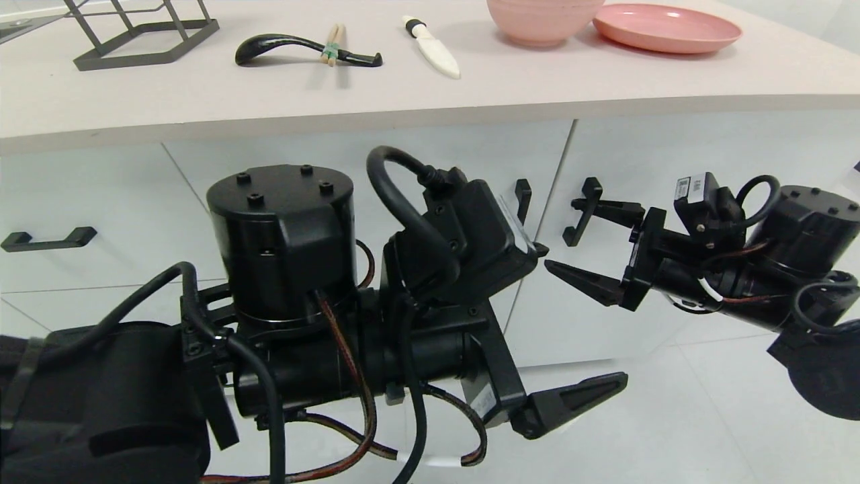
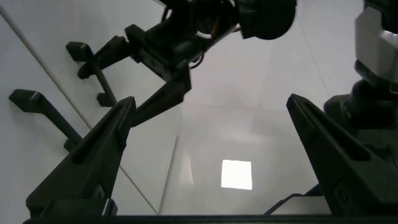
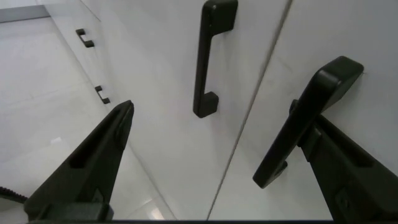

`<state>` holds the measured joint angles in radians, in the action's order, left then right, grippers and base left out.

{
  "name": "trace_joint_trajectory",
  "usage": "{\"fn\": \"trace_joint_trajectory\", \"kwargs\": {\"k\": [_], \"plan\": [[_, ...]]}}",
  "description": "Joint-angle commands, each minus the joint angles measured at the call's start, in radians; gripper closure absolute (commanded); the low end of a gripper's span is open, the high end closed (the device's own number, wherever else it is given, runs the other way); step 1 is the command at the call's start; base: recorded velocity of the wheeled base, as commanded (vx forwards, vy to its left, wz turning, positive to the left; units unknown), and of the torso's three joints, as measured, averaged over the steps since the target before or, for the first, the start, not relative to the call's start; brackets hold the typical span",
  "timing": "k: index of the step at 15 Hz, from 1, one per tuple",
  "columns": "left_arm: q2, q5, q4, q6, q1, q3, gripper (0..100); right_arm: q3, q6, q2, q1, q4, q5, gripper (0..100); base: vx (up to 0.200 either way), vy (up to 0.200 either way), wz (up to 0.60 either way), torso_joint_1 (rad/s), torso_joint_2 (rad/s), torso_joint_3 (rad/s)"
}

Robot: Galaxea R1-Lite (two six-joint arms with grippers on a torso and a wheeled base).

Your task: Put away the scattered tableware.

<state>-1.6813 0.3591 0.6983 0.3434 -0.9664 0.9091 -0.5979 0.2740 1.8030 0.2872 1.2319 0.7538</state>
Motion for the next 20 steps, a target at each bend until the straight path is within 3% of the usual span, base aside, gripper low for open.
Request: {"fn": "trace_joint_trajectory", "kwargs": {"k": [1,7,11,15,20], "plan": [[-0.037,-0.017,0.007,-0.001,0.0,0.04,0,0.023,0.002,-0.002,0.006,0.02,0.027,0,0.0,0.0,0.0,0.0,0.0,0.0],[-0.092,-0.043,0.029,-0.003,0.005,0.105,0,0.156,0.005,-0.139,0.007,0.029,0.059,0,0.0,0.0,0.0,0.0,0.0,0.0],[-0.252,-0.083,0.129,0.0,0.003,0.28,0,0.274,0.007,-0.257,0.006,0.027,0.073,0,0.0,0.0,0.0,0.0,0.0,0.0],[-0.351,-0.103,0.125,0.0,-0.002,0.445,0,0.302,0.007,-0.283,0.007,0.027,0.075,0,0.0,0.0,0.0,0.0,0.0,0.0],[-0.397,-0.115,0.132,-0.003,-0.017,0.496,0,0.306,0.007,-0.283,0.006,0.029,0.073,0,0.0,0.0,0.0,0.0,0.0,0.0]]}}
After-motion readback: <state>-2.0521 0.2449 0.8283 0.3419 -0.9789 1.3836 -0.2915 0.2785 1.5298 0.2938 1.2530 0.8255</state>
